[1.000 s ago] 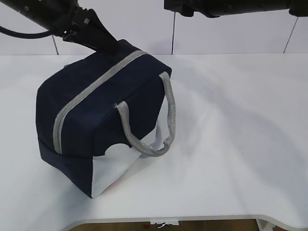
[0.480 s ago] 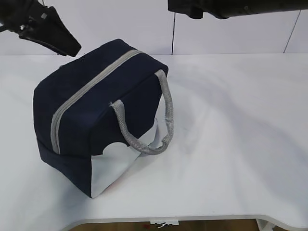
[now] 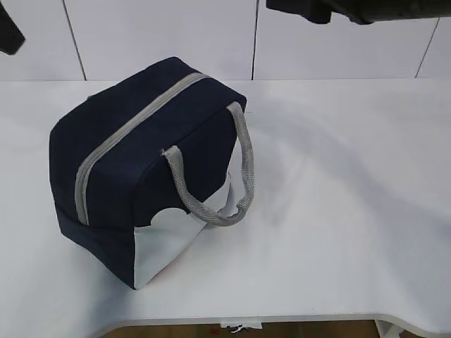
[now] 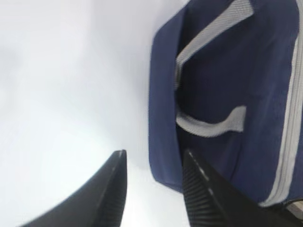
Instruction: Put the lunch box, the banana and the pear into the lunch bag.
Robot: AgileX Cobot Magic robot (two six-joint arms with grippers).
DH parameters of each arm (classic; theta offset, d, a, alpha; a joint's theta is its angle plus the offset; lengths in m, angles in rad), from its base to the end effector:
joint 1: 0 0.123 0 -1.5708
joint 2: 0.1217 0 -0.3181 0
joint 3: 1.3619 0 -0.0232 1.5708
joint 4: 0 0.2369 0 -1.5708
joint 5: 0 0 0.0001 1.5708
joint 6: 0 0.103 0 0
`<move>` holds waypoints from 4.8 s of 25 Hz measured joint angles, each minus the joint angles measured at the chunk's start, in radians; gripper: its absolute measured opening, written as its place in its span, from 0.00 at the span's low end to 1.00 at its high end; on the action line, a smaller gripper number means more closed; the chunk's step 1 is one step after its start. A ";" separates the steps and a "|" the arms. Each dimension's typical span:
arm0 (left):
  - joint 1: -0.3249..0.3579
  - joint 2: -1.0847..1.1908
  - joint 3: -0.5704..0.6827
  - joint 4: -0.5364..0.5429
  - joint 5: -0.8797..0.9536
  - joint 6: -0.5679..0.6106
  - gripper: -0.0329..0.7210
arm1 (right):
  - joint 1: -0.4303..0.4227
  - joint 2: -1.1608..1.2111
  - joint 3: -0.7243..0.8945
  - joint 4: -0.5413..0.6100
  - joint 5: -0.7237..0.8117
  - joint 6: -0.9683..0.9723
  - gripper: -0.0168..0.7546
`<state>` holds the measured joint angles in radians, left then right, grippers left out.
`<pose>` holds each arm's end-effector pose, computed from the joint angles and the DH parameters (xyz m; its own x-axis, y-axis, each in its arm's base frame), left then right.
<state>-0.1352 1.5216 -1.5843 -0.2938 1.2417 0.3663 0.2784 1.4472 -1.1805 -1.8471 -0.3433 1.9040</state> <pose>0.2940 -0.0685 0.4113 -0.7732 0.3630 -0.5201 0.4807 0.8703 -0.1072 0.3085 0.1228 0.3950 -0.2852 -0.0415 -0.9576 -0.5484 0.8265 0.1275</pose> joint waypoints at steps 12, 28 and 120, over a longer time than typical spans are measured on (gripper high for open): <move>0.000 -0.435 0.223 0.079 0.013 -0.034 0.38 | 0.000 -0.222 0.149 0.000 -0.007 0.000 0.57; 0.000 -1.148 0.694 0.074 0.025 -0.034 0.37 | 0.000 -0.335 0.273 0.000 -0.066 -0.001 0.57; 0.174 -1.509 1.056 0.109 -0.123 -0.214 0.37 | 0.000 -0.737 0.540 1.302 0.671 -1.190 0.46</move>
<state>0.0390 0.0124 -0.5282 -0.1844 1.1188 0.1521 0.2784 0.7100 -0.6404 -0.5448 0.3280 0.7136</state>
